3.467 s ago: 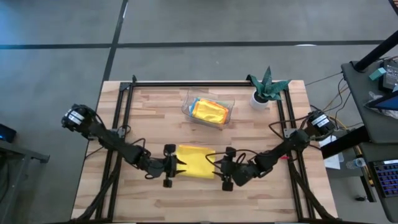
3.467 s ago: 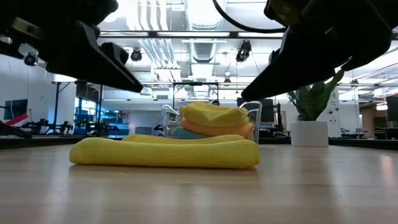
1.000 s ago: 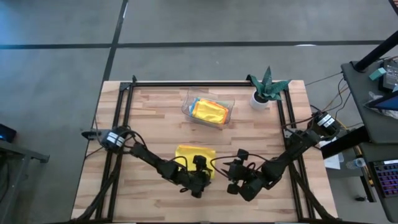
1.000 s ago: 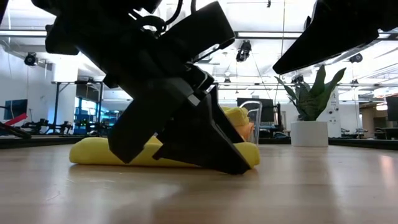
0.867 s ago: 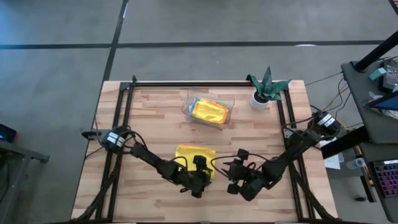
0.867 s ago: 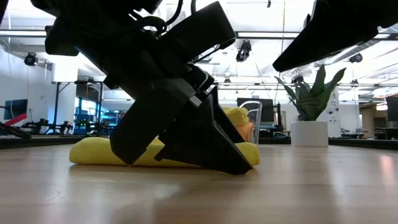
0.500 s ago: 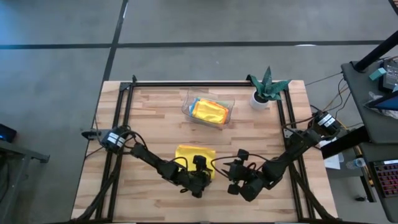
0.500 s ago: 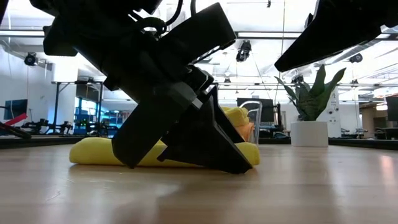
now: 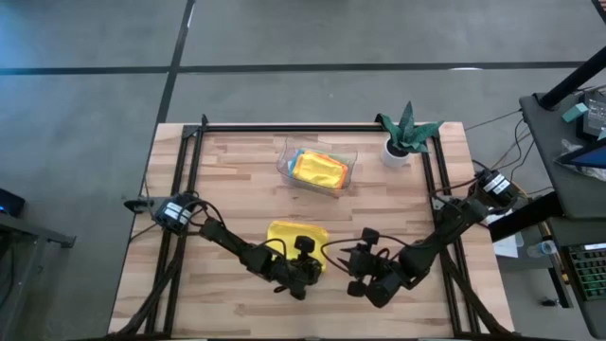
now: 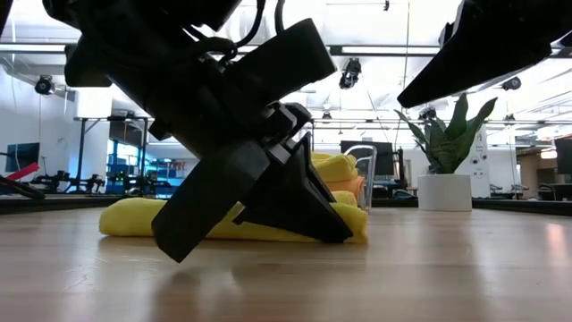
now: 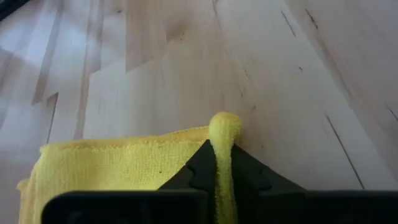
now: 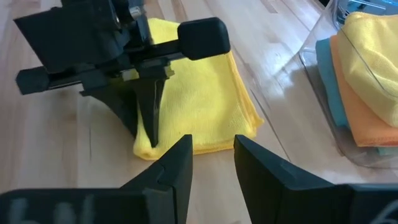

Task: Fold microfiber towels
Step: Put the yellow folded towel into the transparent bin

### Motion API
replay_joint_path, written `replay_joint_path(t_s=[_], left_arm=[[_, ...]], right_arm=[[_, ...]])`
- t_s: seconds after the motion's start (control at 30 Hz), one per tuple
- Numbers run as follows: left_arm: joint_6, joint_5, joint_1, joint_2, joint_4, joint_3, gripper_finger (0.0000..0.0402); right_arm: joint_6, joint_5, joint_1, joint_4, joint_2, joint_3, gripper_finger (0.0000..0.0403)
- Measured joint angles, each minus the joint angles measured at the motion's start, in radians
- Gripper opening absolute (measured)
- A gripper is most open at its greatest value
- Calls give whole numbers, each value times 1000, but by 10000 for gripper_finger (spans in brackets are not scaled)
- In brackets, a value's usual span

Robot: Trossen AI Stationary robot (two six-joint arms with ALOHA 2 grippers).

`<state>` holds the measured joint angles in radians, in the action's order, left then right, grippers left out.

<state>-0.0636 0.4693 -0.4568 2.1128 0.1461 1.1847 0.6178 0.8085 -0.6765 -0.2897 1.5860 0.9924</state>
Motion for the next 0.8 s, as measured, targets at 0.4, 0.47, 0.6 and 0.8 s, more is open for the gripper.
replay_joint_path(t_s=[0.4, 0.47, 0.6, 0.8], left_arm=[[-212, -205, -48, -20, -31, 1, 1], [-262, -233, -55, -21, -37, 1, 1], [-373, -270, -88, -22, -84, 2, 1], [-388, -287, -121, -63, -158, 0, 0]], right_arm=[[-23, 0, 0, 0, 0, 0, 109], [-34, -10, 0, 0, 0, 0, 109], [-65, -84, -2, 1, 0, 0, 109], [-161, -181, -2, 3, 5, -8, 109]])
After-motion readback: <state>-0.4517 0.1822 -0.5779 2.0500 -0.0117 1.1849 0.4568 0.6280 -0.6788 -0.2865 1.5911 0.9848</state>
